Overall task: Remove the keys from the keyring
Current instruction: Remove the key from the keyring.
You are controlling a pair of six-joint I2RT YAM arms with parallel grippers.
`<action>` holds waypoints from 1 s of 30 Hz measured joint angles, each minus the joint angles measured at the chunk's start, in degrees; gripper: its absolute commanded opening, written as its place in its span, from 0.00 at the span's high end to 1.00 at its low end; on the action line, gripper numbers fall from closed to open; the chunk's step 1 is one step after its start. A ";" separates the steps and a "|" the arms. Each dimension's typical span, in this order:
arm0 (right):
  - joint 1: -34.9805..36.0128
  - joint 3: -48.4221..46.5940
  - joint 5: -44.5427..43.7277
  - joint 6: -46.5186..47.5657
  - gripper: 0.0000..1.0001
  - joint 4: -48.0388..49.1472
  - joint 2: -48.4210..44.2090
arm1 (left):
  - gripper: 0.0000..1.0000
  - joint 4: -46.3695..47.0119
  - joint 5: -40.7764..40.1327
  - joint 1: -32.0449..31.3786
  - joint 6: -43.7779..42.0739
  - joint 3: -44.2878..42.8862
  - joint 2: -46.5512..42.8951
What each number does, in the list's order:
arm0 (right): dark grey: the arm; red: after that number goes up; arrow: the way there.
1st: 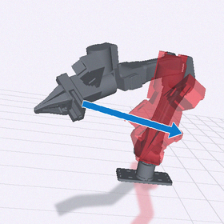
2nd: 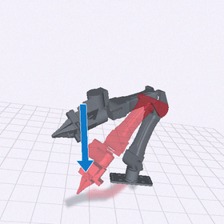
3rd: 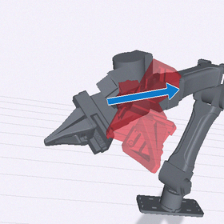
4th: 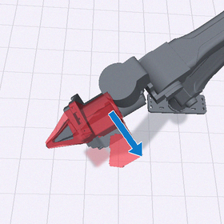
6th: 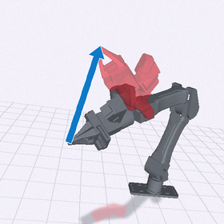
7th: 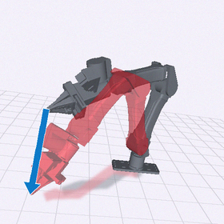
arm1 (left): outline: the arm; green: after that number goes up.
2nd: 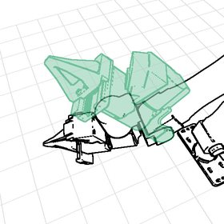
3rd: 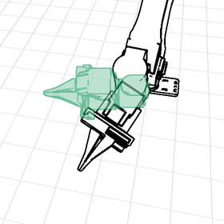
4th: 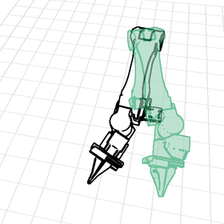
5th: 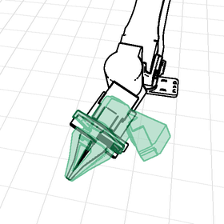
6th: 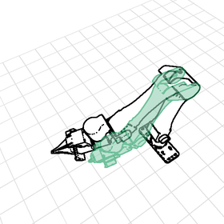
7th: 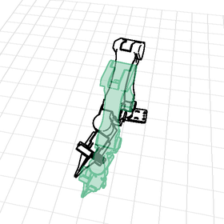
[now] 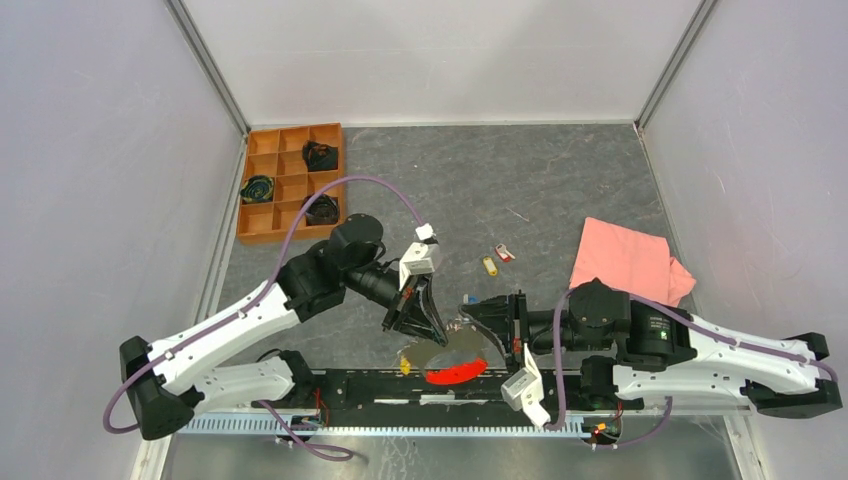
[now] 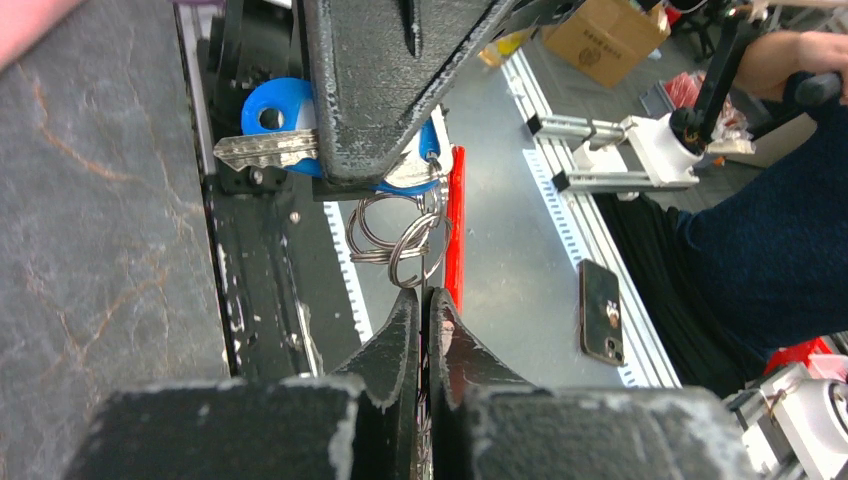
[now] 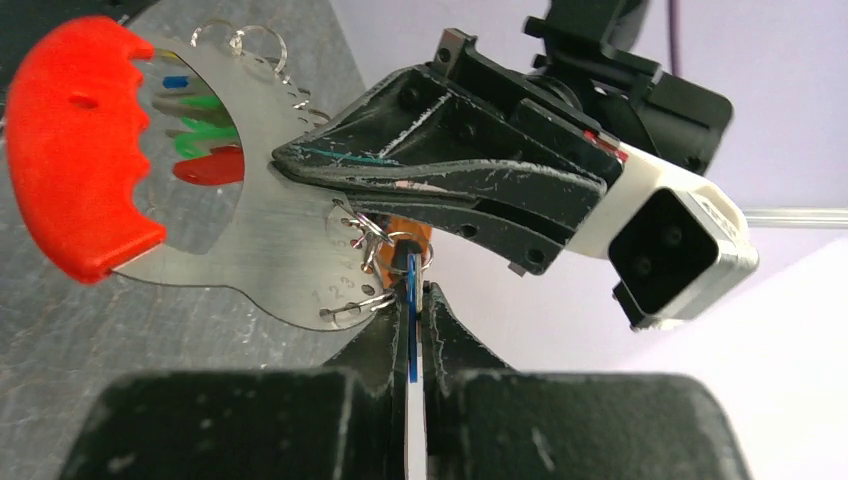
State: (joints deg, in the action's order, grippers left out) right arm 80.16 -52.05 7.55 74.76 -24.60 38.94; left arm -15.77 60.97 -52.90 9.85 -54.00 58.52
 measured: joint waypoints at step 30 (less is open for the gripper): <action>8.57 4.70 -14.86 -8.37 1.00 7.04 6.14 | 0.98 0.52 -10.95 0.00 0.92 6.69 -3.15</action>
State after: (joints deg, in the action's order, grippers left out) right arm 88.73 -47.35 -7.31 66.39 -17.56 45.08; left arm -15.25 50.02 -52.90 10.76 -47.31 55.37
